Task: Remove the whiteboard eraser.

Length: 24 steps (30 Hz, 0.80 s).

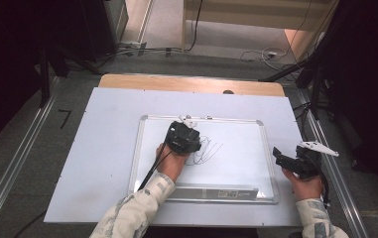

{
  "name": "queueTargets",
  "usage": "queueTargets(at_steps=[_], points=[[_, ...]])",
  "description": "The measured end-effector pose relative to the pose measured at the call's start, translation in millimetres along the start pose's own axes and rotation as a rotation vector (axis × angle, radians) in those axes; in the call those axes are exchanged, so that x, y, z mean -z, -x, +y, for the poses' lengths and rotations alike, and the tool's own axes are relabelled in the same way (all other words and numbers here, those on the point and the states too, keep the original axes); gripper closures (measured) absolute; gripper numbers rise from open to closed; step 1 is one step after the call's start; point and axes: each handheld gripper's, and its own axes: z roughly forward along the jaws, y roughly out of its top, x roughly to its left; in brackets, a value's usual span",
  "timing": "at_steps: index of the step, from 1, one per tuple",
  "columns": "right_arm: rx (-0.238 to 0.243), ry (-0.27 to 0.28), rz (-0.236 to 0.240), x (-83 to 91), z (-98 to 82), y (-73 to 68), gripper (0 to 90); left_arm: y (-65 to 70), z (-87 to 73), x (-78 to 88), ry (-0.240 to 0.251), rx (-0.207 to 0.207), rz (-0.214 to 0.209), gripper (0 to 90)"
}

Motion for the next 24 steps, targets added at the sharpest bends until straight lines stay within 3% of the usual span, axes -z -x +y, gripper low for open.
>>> queueTargets(at_steps=[11, 13, 24], points=[[0.001, -0.002, 0.001, -0.1, -0.1, 0.0, 11.5, -9.0, -3.0, -4.7, -0.021, 0.033, 0.035, 40.9], [0.001, -0.002, 0.000, -0.1, -0.1, 0.2, 11.5, -11.3, -5.2, -7.3, -0.029, 0.050, 0.031, 40.9], [0.001, -0.003, 0.000, -0.1, 0.0, 0.2, 11.5, -12.3, -7.7, -8.5, -0.032, 0.059, 0.030, 40.5]])
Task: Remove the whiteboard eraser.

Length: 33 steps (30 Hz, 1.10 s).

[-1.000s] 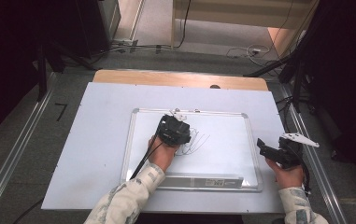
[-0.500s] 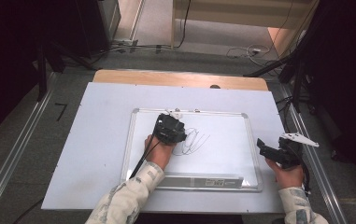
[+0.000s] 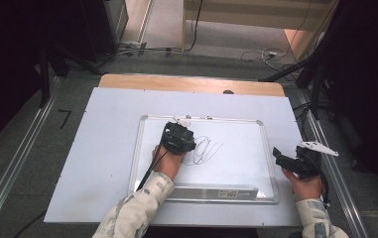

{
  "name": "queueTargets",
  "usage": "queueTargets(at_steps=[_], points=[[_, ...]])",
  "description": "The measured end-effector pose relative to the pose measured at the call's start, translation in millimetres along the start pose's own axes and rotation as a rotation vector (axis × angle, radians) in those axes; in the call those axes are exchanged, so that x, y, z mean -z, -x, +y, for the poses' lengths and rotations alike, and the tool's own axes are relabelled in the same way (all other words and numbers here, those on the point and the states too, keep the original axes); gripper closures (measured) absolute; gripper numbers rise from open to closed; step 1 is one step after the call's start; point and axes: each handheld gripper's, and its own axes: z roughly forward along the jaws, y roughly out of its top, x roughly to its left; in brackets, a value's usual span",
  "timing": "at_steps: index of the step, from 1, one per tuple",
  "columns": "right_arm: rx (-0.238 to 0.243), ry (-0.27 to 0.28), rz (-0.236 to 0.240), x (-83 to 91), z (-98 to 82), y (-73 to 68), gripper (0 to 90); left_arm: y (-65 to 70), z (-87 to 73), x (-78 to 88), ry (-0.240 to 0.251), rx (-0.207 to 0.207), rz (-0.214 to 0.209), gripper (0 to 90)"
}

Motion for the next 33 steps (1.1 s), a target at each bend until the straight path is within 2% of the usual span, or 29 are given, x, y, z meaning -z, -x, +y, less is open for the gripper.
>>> queueTargets(at_steps=[10, 33], points=[[0.000, 0.000, 0.002, -0.3, 0.1, -1.0, 11.5, 0.0, 0.4, -0.9, -0.010, 0.005, -0.004, 40.1], [0.003, 0.001, 0.003, -0.7, 0.8, -1.6, 11.5, 16.8, 4.3, -4.6, -0.018, -0.008, -0.001, 40.5]])
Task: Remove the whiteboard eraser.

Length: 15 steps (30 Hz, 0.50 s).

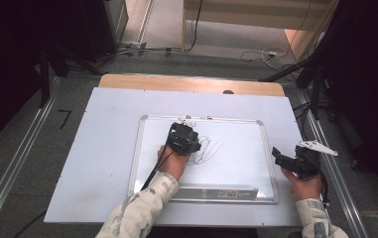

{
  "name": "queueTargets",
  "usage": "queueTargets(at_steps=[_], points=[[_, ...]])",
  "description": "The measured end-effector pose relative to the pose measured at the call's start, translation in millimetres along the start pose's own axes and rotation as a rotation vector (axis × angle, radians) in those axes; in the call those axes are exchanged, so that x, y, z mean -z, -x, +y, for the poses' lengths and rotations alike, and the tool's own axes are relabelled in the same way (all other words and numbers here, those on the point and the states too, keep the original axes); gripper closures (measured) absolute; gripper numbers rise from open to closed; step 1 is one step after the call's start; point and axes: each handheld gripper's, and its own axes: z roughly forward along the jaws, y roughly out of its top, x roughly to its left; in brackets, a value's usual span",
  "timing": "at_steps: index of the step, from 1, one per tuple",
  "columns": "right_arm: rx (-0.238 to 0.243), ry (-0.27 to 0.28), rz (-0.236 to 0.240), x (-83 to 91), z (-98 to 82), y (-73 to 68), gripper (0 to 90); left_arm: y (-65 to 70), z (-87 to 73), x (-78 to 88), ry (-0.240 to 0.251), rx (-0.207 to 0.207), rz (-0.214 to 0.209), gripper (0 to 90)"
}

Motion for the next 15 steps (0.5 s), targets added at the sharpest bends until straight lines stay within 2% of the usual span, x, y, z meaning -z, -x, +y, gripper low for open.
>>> queueTargets(at_steps=[15], points=[[0.001, 0.004, 0.001, -0.1, 0.3, -0.2, 11.5, 14.4, 2.9, -3.3, 0.001, -0.008, -0.006, 40.5]])
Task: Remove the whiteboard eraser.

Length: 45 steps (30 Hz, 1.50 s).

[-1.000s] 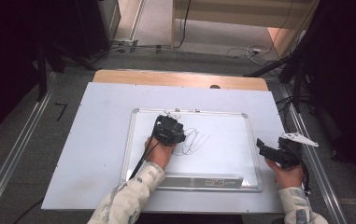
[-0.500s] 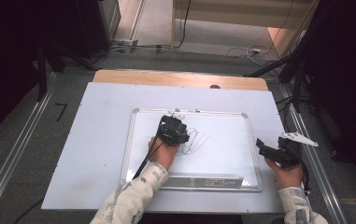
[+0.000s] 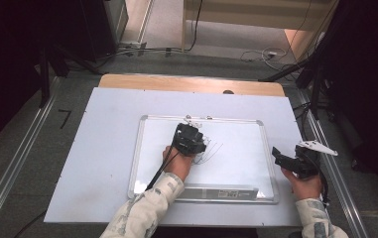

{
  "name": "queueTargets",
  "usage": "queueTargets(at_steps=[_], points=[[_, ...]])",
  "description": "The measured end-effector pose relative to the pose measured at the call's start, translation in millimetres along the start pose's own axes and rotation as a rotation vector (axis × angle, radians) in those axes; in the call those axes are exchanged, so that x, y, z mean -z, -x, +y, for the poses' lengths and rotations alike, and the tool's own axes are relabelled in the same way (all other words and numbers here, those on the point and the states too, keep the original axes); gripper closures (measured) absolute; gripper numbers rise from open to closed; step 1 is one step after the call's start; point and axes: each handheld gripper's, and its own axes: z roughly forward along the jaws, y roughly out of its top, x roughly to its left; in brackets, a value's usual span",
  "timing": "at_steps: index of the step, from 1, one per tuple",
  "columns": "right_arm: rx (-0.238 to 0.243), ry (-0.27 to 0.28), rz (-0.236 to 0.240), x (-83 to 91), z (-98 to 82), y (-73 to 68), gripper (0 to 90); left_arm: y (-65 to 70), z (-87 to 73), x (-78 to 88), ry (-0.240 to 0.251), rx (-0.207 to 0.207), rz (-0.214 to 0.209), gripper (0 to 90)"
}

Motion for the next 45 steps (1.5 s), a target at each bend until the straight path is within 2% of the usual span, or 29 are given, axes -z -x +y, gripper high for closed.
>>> queueTargets(at_steps=[18, 45], points=[[0.001, 0.000, 0.005, -0.4, 0.4, -0.4, 11.5, 11.5, 3.4, -2.8, -0.006, -0.015, -0.005, 40.4], [0.001, 0.000, 0.010, -0.4, 0.9, -0.2, 11.5, 35.6, 10.4, -9.0, -0.012, -0.045, -0.028, 40.4]])
